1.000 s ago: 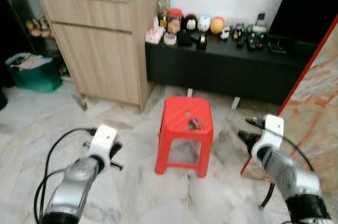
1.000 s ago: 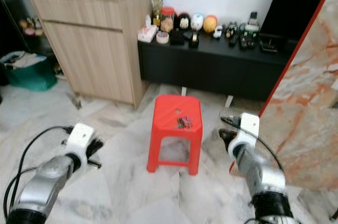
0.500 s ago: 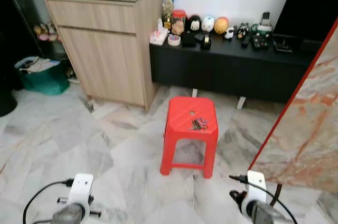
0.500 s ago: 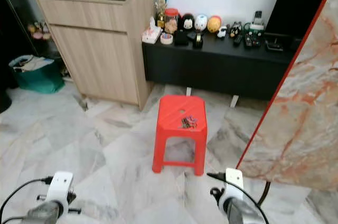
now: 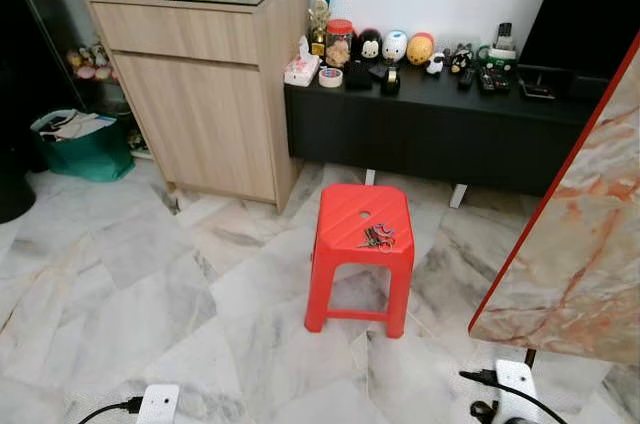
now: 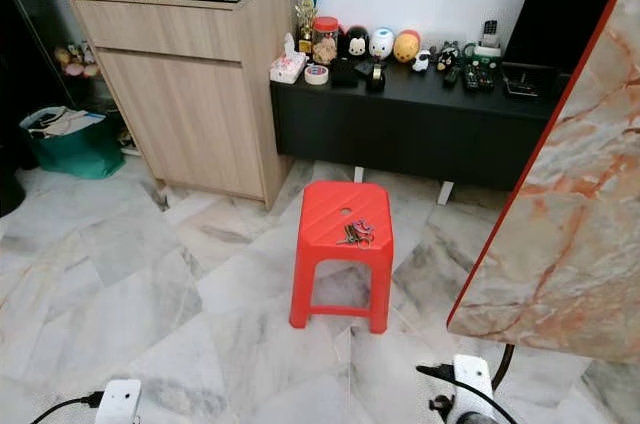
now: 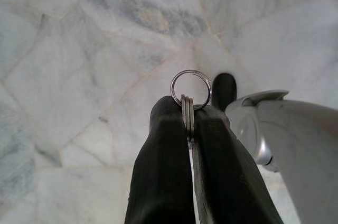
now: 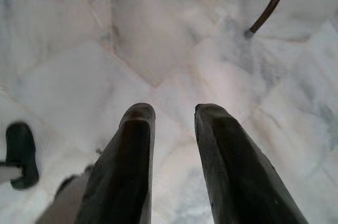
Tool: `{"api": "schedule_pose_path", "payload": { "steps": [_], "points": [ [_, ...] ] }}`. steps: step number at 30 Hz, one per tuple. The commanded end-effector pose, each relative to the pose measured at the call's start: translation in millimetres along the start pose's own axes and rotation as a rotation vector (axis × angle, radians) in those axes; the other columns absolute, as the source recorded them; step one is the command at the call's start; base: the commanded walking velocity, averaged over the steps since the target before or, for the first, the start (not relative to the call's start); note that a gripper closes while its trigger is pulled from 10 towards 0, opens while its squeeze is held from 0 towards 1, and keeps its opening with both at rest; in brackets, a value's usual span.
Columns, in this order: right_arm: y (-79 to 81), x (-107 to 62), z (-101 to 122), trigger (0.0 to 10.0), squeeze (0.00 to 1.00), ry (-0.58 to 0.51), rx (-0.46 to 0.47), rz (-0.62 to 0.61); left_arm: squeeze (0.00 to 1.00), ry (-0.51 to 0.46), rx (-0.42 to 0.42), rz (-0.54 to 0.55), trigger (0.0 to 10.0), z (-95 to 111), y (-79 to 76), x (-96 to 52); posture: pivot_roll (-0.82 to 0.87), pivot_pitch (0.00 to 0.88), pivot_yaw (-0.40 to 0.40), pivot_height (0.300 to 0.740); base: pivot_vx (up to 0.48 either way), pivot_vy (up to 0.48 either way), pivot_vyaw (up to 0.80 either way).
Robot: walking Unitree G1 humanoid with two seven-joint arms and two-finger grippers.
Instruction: Hang keys on a hook
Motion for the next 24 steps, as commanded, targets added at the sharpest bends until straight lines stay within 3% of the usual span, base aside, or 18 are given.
{"api": "schedule_pose_path", "payload": {
  "steps": [1,7,12,15,24],
  "points": [
    [-1.8,-0.7,-3.5,10.0,0.00,-0.003,-0.003,0.001,0.00,-0.018,-0.028,-0.007,10.0,3.0,-0.6,0.3,0.04,0.000,-0.025,0.740,0.000,0.000,0.00],
    [5.8,-0.7,-15.5,10.0,0.00,0.019,-0.018,0.021,0.00,-0.006,-0.037,-0.020,10.0,-3.5,1.8,-0.7,0.03,0.000,-0.002,0.740,0.000,0.000,0.00],
    [28.1,-1.0,-39.4,10.0,0.00,0.068,0.000,0.053,0.00,-0.004,-0.050,-0.036,10.0,-13.7,8.2,-3.4,0.07,0.000,-0.006,0.740,0.000,0.000,0.00],
    [34.4,-1.9,-49.1,10.0,0.00,0.093,0.028,0.056,0.00,-0.016,-0.075,0.002,10.0,-13.3,20.4,-4.7,0.09,0.000,-0.024,0.740,0.000,0.000,0.00],
    [28.3,-3.2,-54.1,10.0,0.00,0.109,0.035,0.027,0.00,0.012,-0.090,0.010,10.0,-27.4,20.3,-6.9,0.11,0.000,-0.058,0.740,0.000,-0.094,0.00]
  ]
}}
Point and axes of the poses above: a point about 5 cm out from each wrist's last joint towards the gripper, its own x axis pointing out of the wrist towards the gripper, its own z axis along the axis of the wrist's last joint, y = z × x, the point moved 2 cm from there along x, pointing out of the wrist towards the gripper, and after that the axes turned 8 degrees about -x, right-handed, at the moved point
